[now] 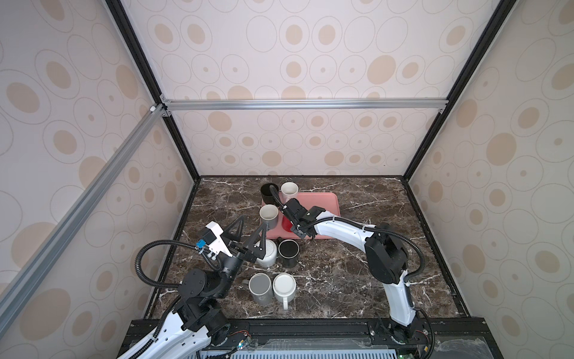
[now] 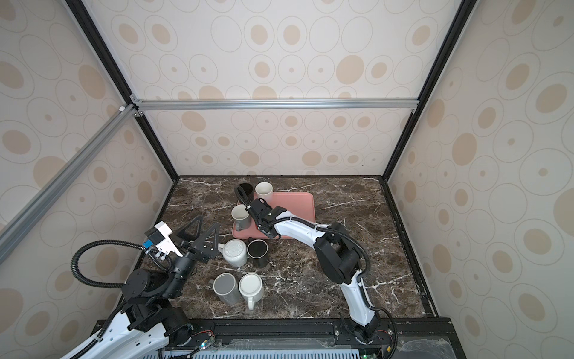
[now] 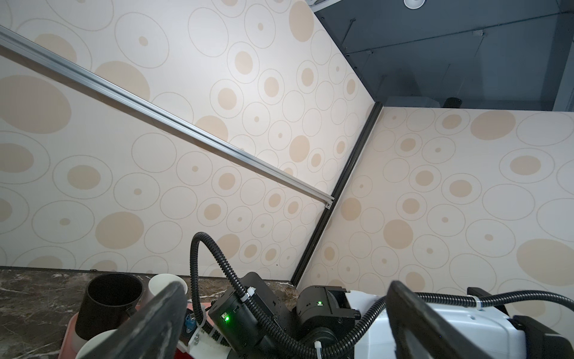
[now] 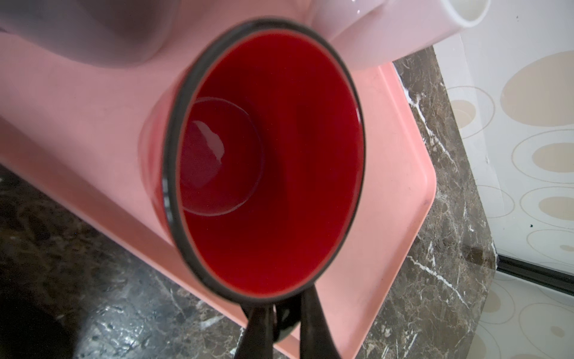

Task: Turn the mug right side up
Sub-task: Place the mug on the tray.

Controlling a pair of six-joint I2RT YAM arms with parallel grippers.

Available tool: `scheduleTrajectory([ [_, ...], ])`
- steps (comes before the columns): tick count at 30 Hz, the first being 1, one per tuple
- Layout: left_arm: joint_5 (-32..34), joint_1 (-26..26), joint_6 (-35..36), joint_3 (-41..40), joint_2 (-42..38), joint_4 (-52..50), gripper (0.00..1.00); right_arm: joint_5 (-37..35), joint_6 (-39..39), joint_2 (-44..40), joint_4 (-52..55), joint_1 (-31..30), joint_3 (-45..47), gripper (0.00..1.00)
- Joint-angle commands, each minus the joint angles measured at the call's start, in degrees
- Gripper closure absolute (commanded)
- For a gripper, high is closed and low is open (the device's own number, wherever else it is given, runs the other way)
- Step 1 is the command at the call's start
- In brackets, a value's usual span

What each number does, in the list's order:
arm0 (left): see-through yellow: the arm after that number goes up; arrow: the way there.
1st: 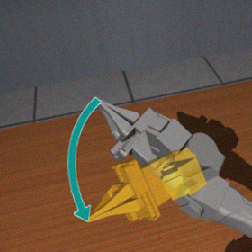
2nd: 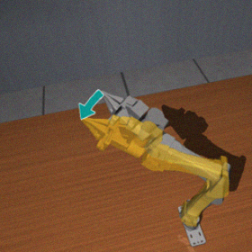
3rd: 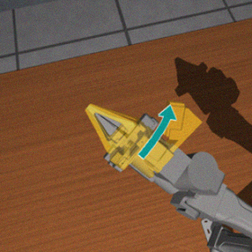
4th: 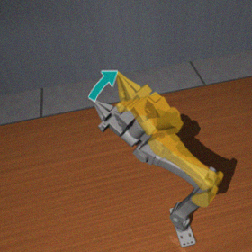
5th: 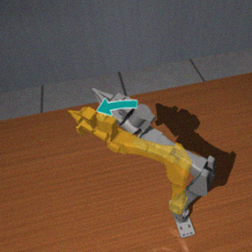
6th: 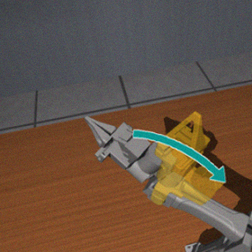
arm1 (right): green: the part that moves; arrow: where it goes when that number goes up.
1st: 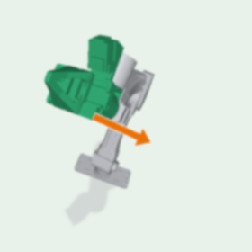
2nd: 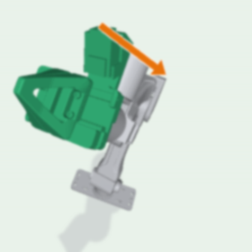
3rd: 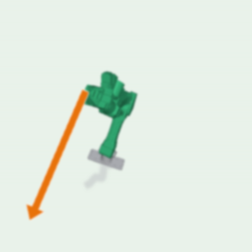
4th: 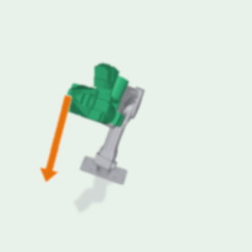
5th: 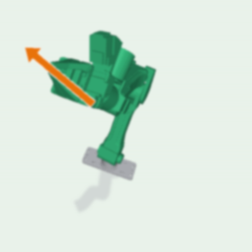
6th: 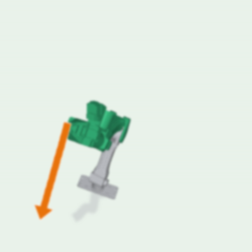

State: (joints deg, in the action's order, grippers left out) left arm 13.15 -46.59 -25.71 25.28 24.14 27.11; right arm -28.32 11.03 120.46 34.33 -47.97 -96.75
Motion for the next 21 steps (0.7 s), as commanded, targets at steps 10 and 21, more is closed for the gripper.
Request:
scheduleTrajectory([
  [10,0.39,0.19,0.75,-0.05,-0.23,-1.05,0.01,-1.86,-0.91,-0.84,-3.7,-0.87,-0.33,0.43],
  [21,-0.16,0.18,-0.19,0.71,1.46,-2.71,0.01,2.39,-7.72,-17.08,-10.9,-0.63,9.7,0.28],
])
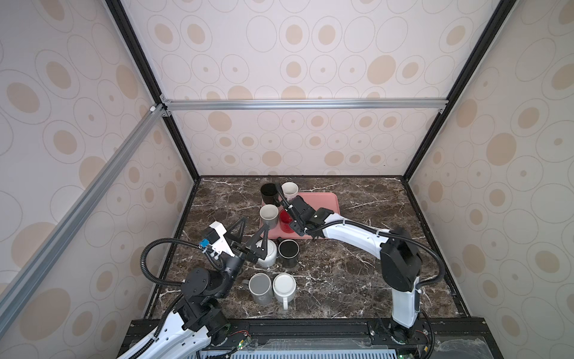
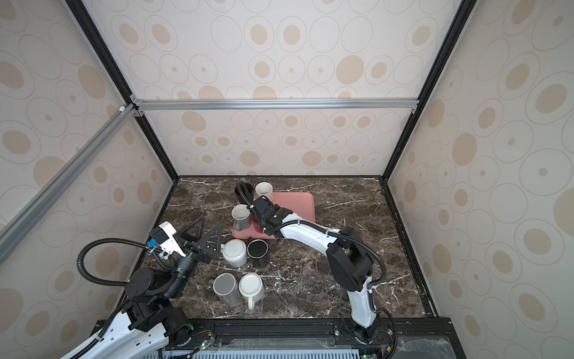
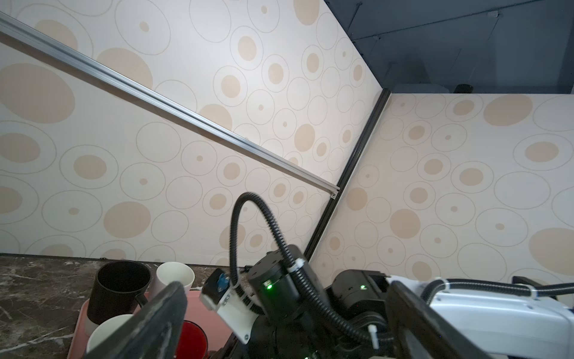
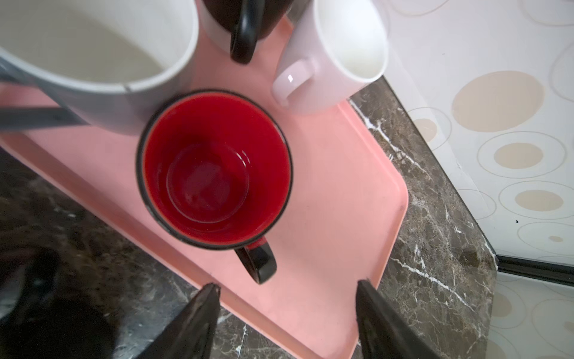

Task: Turn the mug right side up
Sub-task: Place the mug on the tray, then rotate the mug at the bottom-center of the table.

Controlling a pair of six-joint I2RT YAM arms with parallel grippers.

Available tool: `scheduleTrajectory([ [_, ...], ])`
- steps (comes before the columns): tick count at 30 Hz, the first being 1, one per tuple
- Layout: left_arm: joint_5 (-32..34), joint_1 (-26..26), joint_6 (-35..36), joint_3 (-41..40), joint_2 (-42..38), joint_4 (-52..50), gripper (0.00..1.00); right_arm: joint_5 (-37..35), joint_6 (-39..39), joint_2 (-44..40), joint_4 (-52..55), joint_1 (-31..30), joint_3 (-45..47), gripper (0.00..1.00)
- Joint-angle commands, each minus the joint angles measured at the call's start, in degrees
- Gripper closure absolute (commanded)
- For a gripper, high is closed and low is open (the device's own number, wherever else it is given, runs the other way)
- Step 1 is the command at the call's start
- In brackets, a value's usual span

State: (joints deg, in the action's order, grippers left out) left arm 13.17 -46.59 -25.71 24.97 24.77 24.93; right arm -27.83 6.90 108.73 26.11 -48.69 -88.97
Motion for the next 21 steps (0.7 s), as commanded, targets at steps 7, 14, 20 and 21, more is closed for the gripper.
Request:
scheduleTrajectory([
  [7,-1.06,0.24,-1.33,1.92,3.85,-1.89,0.0,13.21,-10.79,-18.69,-6.3,0.0,13.75,0.22],
  [14,-0.21,0.19,-2.01,1.92,4.67,-3.73,0.01,26.24,-16.52,-31.35,-10.15,-1.14,27.48,0.07],
  [20,1.85,0.24,-3.1,0.89,4.05,-4.7,0.01,22.68,-21.38,-37.88,-14.48,-9.13,37.26,0.0],
  [21,2.07,0.26,-3.26,0.66,3.94,-4.7,0.01,21.57,-22.32,-38.28,-15.31,-10.51,38.42,0.0],
])
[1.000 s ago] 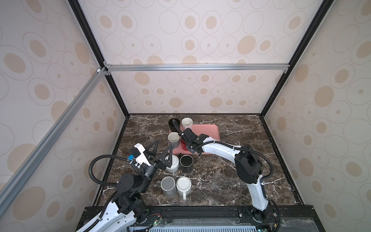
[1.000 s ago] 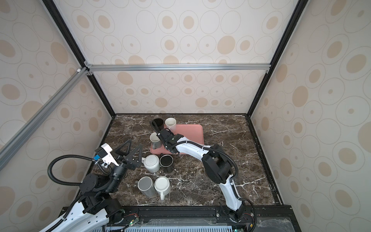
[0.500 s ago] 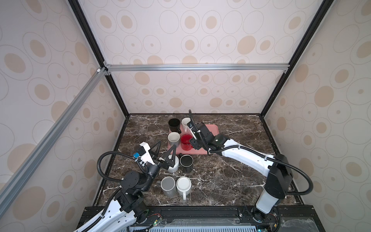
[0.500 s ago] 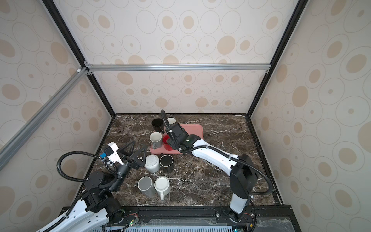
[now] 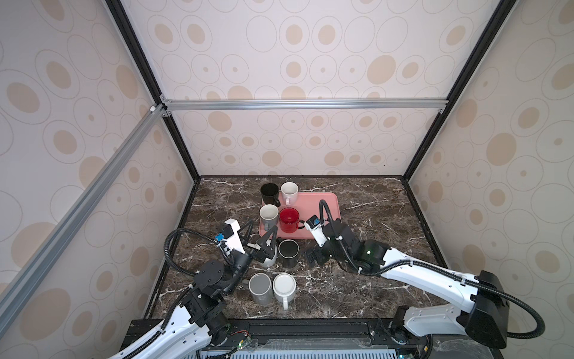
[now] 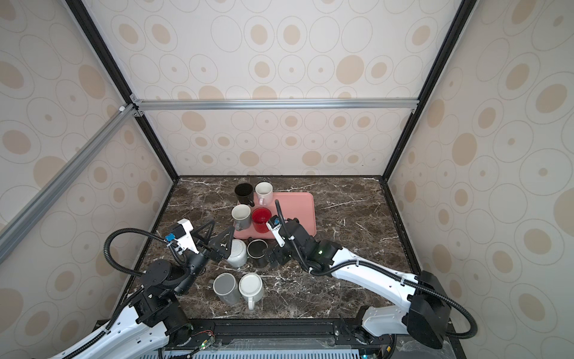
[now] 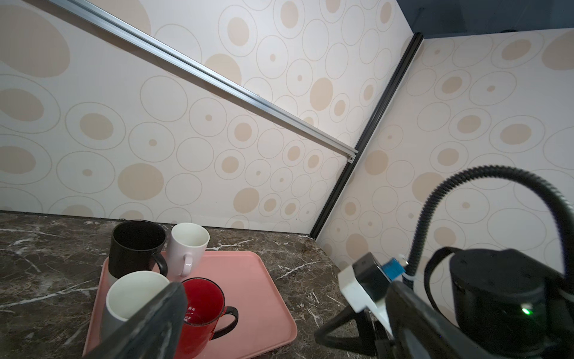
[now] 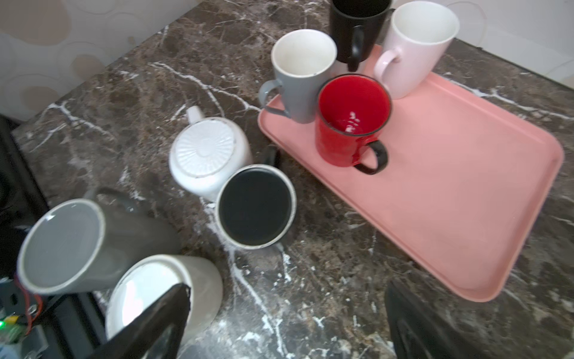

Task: Turn the mug right side up
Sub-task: Rotate the mug at the bottom-center of the table.

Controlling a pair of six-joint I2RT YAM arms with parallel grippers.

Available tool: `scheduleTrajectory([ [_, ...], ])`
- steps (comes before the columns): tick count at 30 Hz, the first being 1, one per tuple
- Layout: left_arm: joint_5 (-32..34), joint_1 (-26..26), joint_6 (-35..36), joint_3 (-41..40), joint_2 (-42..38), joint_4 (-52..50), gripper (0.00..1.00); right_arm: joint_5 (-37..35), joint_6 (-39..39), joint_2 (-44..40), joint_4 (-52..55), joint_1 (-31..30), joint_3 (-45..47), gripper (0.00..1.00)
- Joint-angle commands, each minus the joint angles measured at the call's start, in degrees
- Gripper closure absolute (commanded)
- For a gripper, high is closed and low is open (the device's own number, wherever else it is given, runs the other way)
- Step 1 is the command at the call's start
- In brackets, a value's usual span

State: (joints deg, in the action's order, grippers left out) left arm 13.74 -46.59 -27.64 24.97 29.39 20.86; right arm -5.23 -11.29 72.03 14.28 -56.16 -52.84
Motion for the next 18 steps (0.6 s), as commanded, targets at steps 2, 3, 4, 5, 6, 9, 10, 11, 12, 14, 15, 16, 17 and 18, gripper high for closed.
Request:
scheduleTrajectory([
  [2,1.8,0.19,-1.75,0.35,-0.82,-0.53,0.01,-5.29,-5.68,-1.8,-5.28,-7.46,4.58,0.0],
  [3,1.75,0.23,-1.93,0.21,-0.73,-0.44,0.01,-7.45,-5.84,-1.47,-5.92,-9.5,5.27,0.0],
  [4,1.73,0.25,-2.05,0.08,-0.68,-0.3,0.01,-10.21,-5.73,-0.84,-6.64,-11.84,5.81,0.0],
  [5,1.79,0.19,-2.15,0.01,-0.58,-0.29,0.01,-12.31,-5.44,-0.01,-7.14,-13.98,6.14,0.0],
  [6,1.89,0.24,-2.16,0.07,-0.45,-0.27,0.01,-13.42,-4.96,1.04,-7.59,-15.29,6.2,0.0],
  [9,2.08,0.19,-1.99,0.33,-0.03,-0.68,0.01,-14.22,-3.0,4.13,-8.25,-19.18,5.67,0.0],
  [10,2.21,0.18,-1.92,0.47,0.12,-0.82,0.0,-14.26,-2.15,5.25,-8.51,-20.31,5.35,0.0],
  [11,2.3,0.18,-1.78,0.59,0.21,-0.91,0.01,-14.28,-1.24,6.2,-8.48,-21.61,4.84,0.01],
  [12,2.41,0.18,-1.72,0.6,0.25,-1.03,0.01,-14.38,-0.35,6.96,-8.34,-22.65,4.34,0.01],
  [14,2.83,0.23,-1.73,0.56,0.41,-1.15,0.01,-15.41,1.58,9.17,-7.5,-24.75,3.03,0.0],
  [15,3.02,0.19,-1.72,0.47,0.43,-1.13,0.01,-16.31,2.19,10.24,-6.57,-25.48,2.25,0.0],
  [16,3.2,0.18,-1.88,0.28,0.46,-1.03,0.01,-17.72,2.9,11.48,-5.76,-26.29,1.54,0.0],
  [17,3.3,0.23,-1.9,0.1,0.41,-0.92,0.01,-18.87,3.15,12.52,-5.09,-26.9,0.95,0.01],
  [18,3.42,0.22,-1.89,0.0,0.47,-0.75,0.01,-19.78,3.25,13.36,-4.52,-27.39,0.46,0.0],
])
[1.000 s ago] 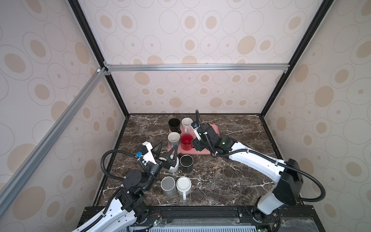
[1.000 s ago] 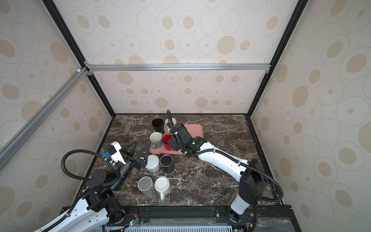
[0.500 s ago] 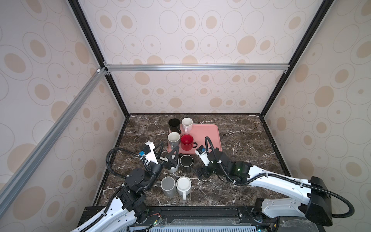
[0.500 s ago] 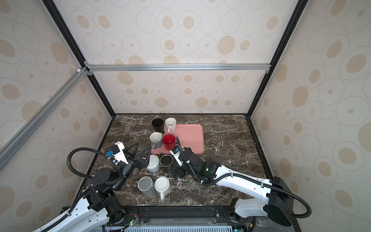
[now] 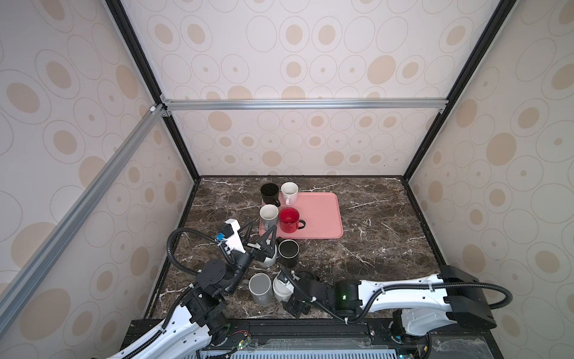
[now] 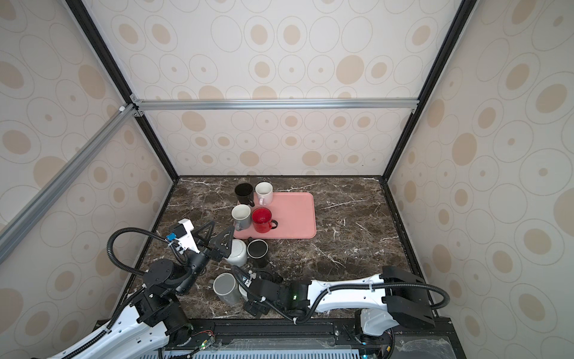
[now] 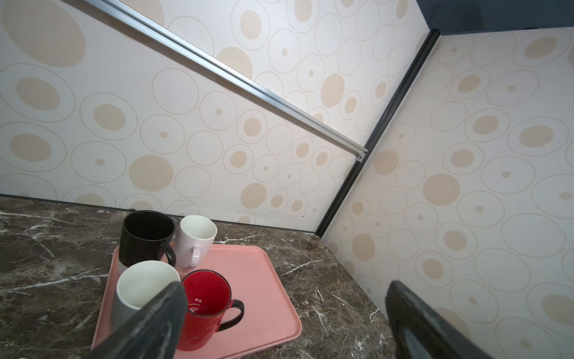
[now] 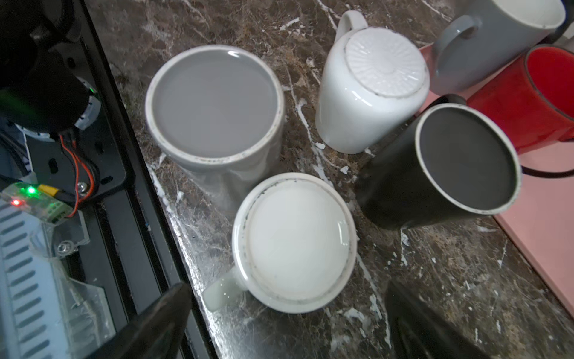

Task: Turn the mug right side up
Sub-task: Rotate the mug at the bottom-center of the table.

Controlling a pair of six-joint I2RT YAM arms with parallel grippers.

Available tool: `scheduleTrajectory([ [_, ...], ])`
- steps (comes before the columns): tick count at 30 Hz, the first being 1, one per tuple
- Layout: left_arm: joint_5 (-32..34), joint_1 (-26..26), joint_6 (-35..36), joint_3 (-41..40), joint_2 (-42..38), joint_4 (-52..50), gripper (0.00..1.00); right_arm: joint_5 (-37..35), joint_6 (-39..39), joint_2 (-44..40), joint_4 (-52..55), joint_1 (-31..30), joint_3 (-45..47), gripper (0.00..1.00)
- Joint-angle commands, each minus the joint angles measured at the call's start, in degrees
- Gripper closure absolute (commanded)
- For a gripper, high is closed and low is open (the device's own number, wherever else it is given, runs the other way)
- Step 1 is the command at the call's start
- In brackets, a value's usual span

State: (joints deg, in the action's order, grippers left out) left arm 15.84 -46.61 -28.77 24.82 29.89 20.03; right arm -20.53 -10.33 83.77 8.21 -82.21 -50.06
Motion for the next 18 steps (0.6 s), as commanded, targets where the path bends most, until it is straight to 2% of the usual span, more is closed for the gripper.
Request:
scheduleTrajectory([
  [1,1.45,0.24,-0.78,0.14,-0.01,0.09,0.01,-5.27,2.35,2.48,1.78,-1.68,-2.52,0.0],
  [12,1.74,0.28,-0.3,0.14,0.61,0.28,0.01,-11.78,0.79,10.88,7.42,-3.03,-7.19,0.01],
  [18,1.48,0.21,-0.37,0.14,0.67,0.37,0.01,-15.34,-2.84,8.72,10.11,-2.62,-5.15,0.01],
])
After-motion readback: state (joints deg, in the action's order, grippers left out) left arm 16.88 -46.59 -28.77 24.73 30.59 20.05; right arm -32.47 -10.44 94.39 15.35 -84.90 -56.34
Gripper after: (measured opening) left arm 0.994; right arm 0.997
